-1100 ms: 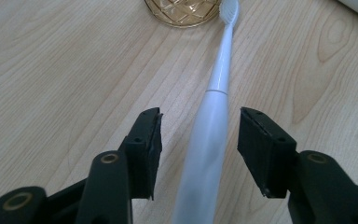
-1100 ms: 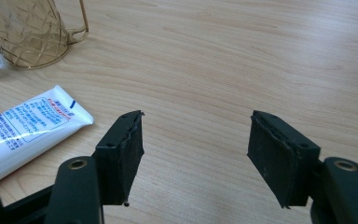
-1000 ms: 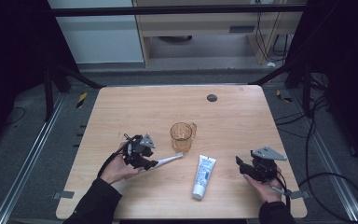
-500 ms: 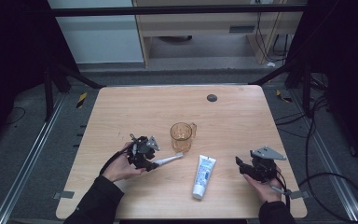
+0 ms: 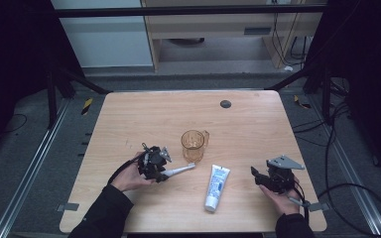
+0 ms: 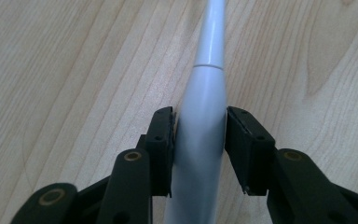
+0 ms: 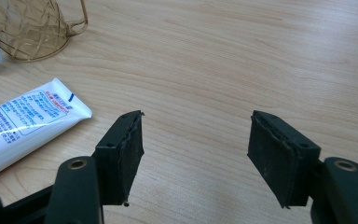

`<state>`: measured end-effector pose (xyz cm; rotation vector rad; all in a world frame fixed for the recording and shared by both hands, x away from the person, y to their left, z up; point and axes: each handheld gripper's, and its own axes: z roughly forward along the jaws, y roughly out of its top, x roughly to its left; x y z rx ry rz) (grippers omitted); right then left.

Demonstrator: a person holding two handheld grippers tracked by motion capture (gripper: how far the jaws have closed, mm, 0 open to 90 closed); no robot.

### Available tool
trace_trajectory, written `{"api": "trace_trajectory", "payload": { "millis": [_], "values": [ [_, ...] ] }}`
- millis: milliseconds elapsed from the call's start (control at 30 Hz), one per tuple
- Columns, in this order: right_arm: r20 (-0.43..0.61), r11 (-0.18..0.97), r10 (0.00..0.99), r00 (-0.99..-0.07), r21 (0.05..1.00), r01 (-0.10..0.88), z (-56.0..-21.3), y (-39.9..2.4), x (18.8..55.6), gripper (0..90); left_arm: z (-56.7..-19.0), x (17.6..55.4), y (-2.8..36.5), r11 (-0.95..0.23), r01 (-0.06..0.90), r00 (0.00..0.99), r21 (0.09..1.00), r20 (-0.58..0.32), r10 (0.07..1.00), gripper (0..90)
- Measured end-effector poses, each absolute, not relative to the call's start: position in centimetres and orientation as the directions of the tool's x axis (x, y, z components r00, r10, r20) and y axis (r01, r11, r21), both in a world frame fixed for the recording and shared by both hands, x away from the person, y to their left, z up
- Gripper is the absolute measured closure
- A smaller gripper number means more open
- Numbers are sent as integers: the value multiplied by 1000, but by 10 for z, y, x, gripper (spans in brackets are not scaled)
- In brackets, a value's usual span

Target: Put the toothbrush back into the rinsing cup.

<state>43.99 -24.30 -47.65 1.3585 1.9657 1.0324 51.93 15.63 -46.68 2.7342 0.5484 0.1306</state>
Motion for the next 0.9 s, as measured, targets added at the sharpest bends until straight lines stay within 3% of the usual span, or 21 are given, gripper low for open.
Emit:
{"api": "trace_trajectory", "payload": {
  "millis": [667,900],
  "values": [
    [1,199,936,-352,823,532,-476,-245,440,355,-466,520,157,-875,350,930,334,-11,368,666],
    [2,198,936,-352,823,532,-476,-245,440,357,-454,514,163,-858,360,925,367,-20,380,668]
  ]
}}
